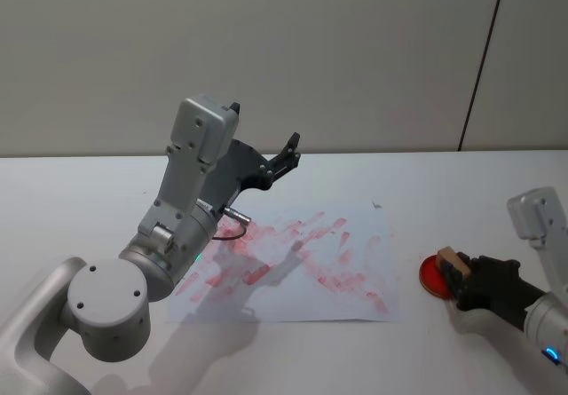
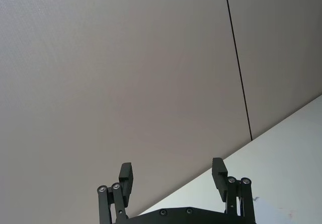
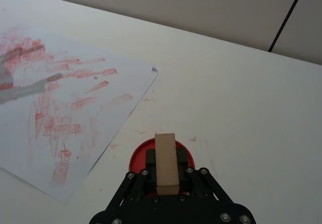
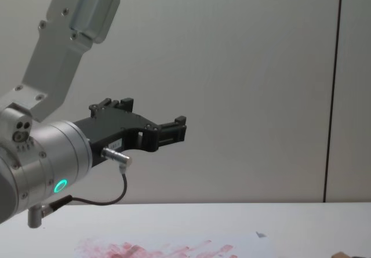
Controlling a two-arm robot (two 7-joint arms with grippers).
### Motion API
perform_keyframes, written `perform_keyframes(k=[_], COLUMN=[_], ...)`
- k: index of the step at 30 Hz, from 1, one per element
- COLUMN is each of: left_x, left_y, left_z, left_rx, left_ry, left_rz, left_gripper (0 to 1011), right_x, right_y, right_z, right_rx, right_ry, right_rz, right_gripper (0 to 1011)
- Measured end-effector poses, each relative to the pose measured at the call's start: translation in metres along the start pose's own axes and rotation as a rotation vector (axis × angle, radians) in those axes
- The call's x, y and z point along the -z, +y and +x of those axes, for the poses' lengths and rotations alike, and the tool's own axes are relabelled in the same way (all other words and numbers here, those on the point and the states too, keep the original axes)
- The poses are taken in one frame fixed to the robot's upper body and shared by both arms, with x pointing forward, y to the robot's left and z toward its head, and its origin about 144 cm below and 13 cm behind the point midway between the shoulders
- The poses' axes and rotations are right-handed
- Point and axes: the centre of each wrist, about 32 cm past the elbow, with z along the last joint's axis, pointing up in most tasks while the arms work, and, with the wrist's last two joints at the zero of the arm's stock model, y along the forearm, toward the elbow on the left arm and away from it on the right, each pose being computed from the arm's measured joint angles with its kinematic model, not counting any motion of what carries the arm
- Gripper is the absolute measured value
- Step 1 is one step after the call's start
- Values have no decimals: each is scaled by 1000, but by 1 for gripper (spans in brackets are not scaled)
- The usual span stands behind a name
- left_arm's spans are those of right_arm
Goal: Use the one hand to pick up the stamp and affix it onto the A4 paper.
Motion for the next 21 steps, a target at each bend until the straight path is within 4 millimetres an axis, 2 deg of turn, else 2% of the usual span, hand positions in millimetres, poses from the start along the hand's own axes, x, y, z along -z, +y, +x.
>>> perform_keyframes(k=[10,21], left_x=[0,0], left_y=[0,0], left_z=[0,0], left_rx=[0,0], left_ry=[0,0], left_rz=[0,0], left_gripper=[1001,1001], right_x=[-10,-37], right_y=[3,23], right_z=[0,-13], right_rx=[-10,-112], right_ry=[-14,-19], right_rz=[75,199], right_gripper=[219,219])
